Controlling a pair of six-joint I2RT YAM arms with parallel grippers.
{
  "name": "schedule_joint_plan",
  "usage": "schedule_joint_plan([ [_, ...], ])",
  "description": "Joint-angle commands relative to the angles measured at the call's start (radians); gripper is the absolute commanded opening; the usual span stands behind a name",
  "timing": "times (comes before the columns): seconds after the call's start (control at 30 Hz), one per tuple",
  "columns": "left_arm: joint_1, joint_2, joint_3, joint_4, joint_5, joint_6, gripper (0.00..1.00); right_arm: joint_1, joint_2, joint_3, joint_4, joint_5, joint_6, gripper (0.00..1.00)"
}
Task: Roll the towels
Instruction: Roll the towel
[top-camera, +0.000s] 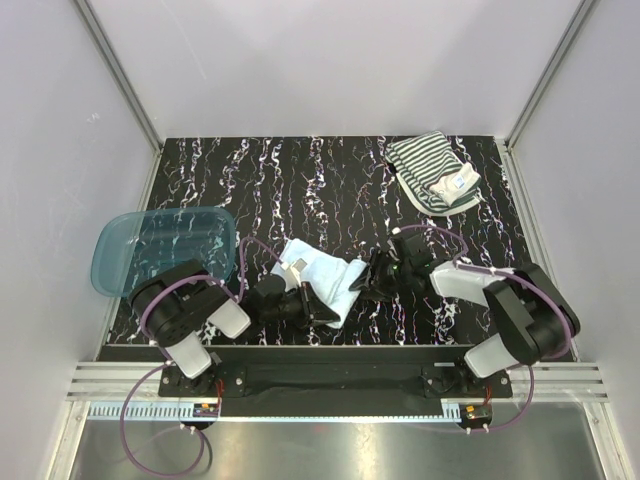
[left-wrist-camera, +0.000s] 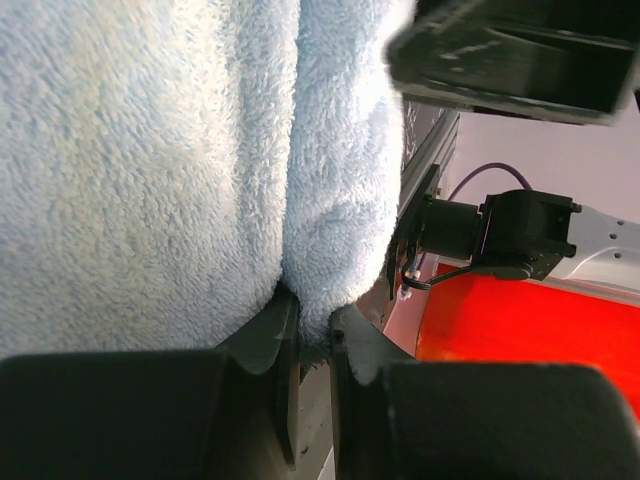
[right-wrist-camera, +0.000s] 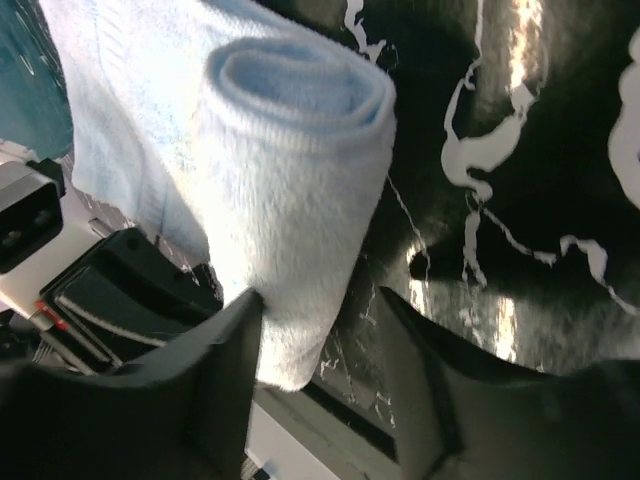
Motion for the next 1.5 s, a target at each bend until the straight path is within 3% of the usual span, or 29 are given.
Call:
schedule_joint_plan([
  [0.0,0.004,0.017,-0.018,0.100,0.005,-0.013,0.00,0.021,0.062,0.005,0.131,-0.021,0.020,0.51],
  [0.27,0.002,0.047,-0.019,0.102,0.010,-0.020,0.03,0.041,0.139,-0.007,0.203,-0.017,0.041,0.30],
  [0.37,0.002,0.003,-0.004,-0.029,-0.010,0.031,0.22,0.041,0.119,0.004,0.153,-0.003,0.025,0.26],
  [0.4,0.000,-0.043,0.002,-0.076,-0.022,0.049,0.33,0.041,0.106,0.010,0.133,0.009,0.017,0.24],
  [0.6,-0.032,-0.276,0.125,-0.652,-0.206,0.267,0.64,0.042,0.043,0.077,-0.100,0.069,-0.067,0.18],
  [0.63,-0.036,-0.296,0.149,-0.714,-0.234,0.290,0.66,0.042,0.036,0.085,-0.125,0.077,-0.074,0.17],
  [0.7,-0.068,-0.343,0.224,-0.832,-0.297,0.362,0.67,0.042,0.026,0.100,-0.175,0.100,-0.095,0.16],
  [0.83,-0.204,-0.368,0.370,-1.148,-0.623,0.473,0.66,0.048,0.044,0.168,-0.344,0.130,-0.146,0.13],
  [1.13,-0.498,-0.266,0.641,-1.351,-1.025,0.562,0.62,0.061,0.036,0.266,-0.568,0.206,-0.192,0.13],
  [1.47,-0.605,-0.094,0.778,-1.277,-1.006,0.678,0.62,0.071,0.047,0.315,-0.603,0.198,-0.198,0.11],
])
